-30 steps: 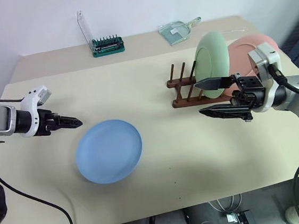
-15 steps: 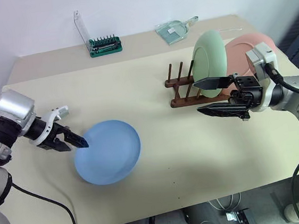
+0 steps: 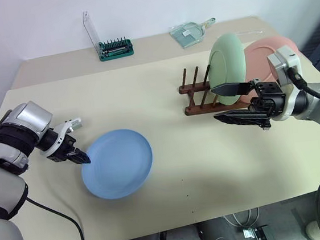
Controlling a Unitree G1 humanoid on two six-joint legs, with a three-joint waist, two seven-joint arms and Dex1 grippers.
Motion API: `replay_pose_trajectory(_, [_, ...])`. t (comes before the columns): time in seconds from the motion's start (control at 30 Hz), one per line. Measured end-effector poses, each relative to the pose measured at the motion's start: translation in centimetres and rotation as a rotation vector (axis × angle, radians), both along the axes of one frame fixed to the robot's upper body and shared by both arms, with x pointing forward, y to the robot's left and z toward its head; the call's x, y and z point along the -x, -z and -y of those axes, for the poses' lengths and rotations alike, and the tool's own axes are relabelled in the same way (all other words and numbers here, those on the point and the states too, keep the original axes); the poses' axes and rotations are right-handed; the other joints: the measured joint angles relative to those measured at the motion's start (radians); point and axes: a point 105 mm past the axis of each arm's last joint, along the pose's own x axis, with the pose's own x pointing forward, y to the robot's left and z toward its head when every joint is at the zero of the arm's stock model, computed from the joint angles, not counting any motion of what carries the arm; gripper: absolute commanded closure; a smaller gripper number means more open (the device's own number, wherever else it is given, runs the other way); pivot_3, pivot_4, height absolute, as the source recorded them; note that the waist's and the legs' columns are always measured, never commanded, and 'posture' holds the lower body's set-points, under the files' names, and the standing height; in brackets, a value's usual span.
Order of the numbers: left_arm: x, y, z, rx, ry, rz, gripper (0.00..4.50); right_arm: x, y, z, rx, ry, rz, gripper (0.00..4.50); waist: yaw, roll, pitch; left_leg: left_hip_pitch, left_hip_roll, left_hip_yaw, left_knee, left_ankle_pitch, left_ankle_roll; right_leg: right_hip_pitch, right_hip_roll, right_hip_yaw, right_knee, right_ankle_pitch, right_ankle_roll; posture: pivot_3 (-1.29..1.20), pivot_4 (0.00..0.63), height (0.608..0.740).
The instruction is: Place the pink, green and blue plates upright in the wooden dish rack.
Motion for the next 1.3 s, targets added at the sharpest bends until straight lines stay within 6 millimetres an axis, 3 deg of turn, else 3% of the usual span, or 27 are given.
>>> replay_pose_trajectory(0.3, [-1.1, -1.0, -0.2, 0.052, -0.054, 0.098, 4.47, 0.1, -0.2, 0.1, -0.001, 0.001, 0.009, 0.0, 0.001, -0.001, 0.001, 0.0, 0.0, 0.0, 0.001, 0.0, 0.0, 0.0, 0.0, 0.0, 0.001, 0.0, 0.0, 0.0, 0.15, 0.74])
replay_pose_trajectory(0.4, [-3.0, -3.8, -0.3, 0.127, -0.153, 0.227, 4.47, 0.1, -0.3, 0.1, 0.012, 0.003, 0.023, 0.0, 0.001, -0.004, 0.002, -0.002, 0.0, -0.001, 0.001, 0.0, 0.0, -0.002, 0.0, -0.001, 0.0, 0.0, 0.0, 0.0, 0.15, 0.74])
replay_pose_trajectory(0.47, [-4.9, -7.5, -0.7, 0.201, -0.248, 0.391, 4.47, 0.0, -0.4, 0.0, 0.04, 0.009, 0.058, 0.0, -0.001, -0.006, 0.002, -0.003, 0.0, -0.001, 0.001, 0.0, 0.0, -0.003, 0.0, -0.001, 0.0, 0.0, 0.0, 0.0, 0.15, 0.74])
replay_pose_trajectory(0.6, [-8.1, -12.8, 0.0, 0.444, -0.393, 0.705, 4.47, -2.1, -0.6, -0.9, 0.186, 0.088, 0.232, 0.0, -0.008, -0.004, 0.001, -0.002, 0.0, 0.0, 0.0, 0.001, -0.001, -0.004, -0.001, -0.001, 0.001, 0.0, 0.0, 0.0, 0.15, 0.74])
replay_pose_trajectory(0.67, [-10.2, -14.0, 0.2, 0.512, -0.502, 0.872, 4.47, -3.5, -1.1, -1.9, 0.233, 0.128, 0.351, 0.0, -0.008, -0.004, 0.001, -0.001, 0.0, 0.001, 0.0, 0.001, -0.002, -0.003, -0.001, -0.001, 0.001, 0.001, -0.001, 0.0, 0.15, 0.74])
replay_pose_trajectory(0.77, [-11.9, -14.0, 0.4, 0.562, -0.685, 1.045, 4.47, -4.9, -2.1, -3.8, 0.321, 0.171, 0.606, 0.0, -0.007, -0.006, 0.001, -0.002, 0.001, 0.002, 0.001, 0.001, -0.003, -0.004, -0.003, -0.002, 0.001, 0.001, -0.001, 0.0, 0.15, 0.74])
replay_pose_trajectory(0.87, [-12.2, -13.8, 2.0, 0.647, -0.831, 1.166, 4.47, -6.2, -3.1, -5.8, 0.432, 0.222, 0.901, 0.0, -0.006, -0.007, 0.001, -0.007, 0.0, 0.003, 0.003, 0.001, -0.003, -0.007, -0.003, -0.004, 0.0, 0.005, 0.0, 0.0, 0.15, 0.74])
replay_pose_trajectory(1.03, [-11.0, -13.2, 7.5, 0.856, -1.033, 1.263, 4.47, -9.0, -3.8, -9.8, 0.594, 0.351, 1.38, 0.0, 0.002, -0.011, -0.001, -0.009, 0.001, 0.003, 0.006, 0.002, -0.003, -0.006, -0.003, -0.006, -0.005, 0.01, -0.001, 0.0, 0.15, 0.74])
replay_pose_trajectory(1.1, [-10.6, -12.9, 9.2, 0.905, -1.061, 1.229, 4.47, -9.4, -3.3, -10.5, 0.606, 0.37, 1.448, 0.0, 0.001, -0.012, -0.001, -0.009, 0.001, 0.003, 0.006, 0.002, -0.003, -0.006, -0.002, -0.006, -0.004, 0.01, -0.001, 0.0, 0.15, 0.74])
replay_pose_trajectory(1.23, [-9.7, -15.1, 9.8, 0.977, -1.071, 1.275, 4.47, -10.5, -2.7, -10.5, 0.62, 0.439, 1.498, 0.0, -0.003, -0.011, -0.001, -0.008, 0.002, 0.004, 0.006, 0.002, -0.003, -0.006, -0.001, -0.005, -0.004, 0.01, -0.001, 0.0, 0.15, 0.74])
replay_pose_trajectory(1.3, [-9.6, -15.2, 10.4, 1.01, -1.093, 1.253, 4.47, -11.0, -2.3, -10.5, 0.622, 0.466, 1.507, 0.0, -0.002, -0.011, -0.001, -0.007, 0.002, 0.004, 0.005, 0.002, -0.003, -0.005, 0.0, -0.005, -0.005, 0.01, -0.001, 0.0, 0.15, 0.74])
